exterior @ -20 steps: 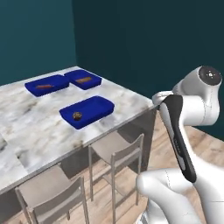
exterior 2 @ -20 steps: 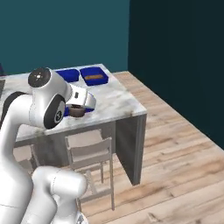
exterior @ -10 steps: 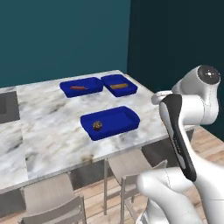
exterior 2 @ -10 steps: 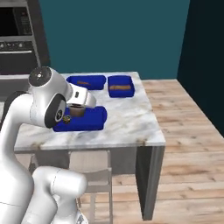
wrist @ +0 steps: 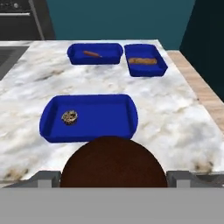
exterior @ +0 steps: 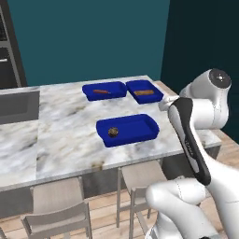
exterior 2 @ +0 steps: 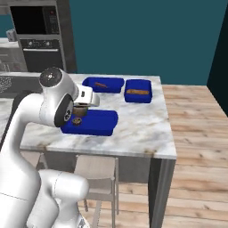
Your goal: Take the cupcakes from the fridge and place them on the empty tray on the dining counter.
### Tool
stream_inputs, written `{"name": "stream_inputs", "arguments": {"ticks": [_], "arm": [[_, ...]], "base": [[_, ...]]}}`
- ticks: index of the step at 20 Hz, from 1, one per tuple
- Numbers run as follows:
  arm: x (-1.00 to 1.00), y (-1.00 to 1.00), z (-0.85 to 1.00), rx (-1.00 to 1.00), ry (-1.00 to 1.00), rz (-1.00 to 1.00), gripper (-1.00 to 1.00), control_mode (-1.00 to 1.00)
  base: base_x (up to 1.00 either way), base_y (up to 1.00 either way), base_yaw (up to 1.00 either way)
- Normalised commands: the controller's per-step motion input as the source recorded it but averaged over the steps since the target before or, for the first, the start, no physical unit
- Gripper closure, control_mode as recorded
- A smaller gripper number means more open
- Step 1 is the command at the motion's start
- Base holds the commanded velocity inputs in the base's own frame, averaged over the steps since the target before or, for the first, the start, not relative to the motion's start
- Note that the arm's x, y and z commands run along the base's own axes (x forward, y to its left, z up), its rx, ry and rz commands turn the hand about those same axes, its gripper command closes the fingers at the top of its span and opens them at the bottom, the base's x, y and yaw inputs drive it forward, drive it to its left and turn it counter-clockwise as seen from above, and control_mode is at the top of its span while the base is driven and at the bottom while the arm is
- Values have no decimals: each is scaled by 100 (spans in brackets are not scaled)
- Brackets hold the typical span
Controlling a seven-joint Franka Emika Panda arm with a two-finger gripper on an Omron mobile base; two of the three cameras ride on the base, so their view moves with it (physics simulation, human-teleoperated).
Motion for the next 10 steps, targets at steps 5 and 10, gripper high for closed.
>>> {"name": "stream_inputs", "arguments": {"ticks": [5, 10], "arm": [[100, -14, -36, 0, 0, 33, 100, -100], [98, 7, -59, -5, 0, 26, 100, -100]], "base": [[0, 0, 0], [0, 0, 0]]}}
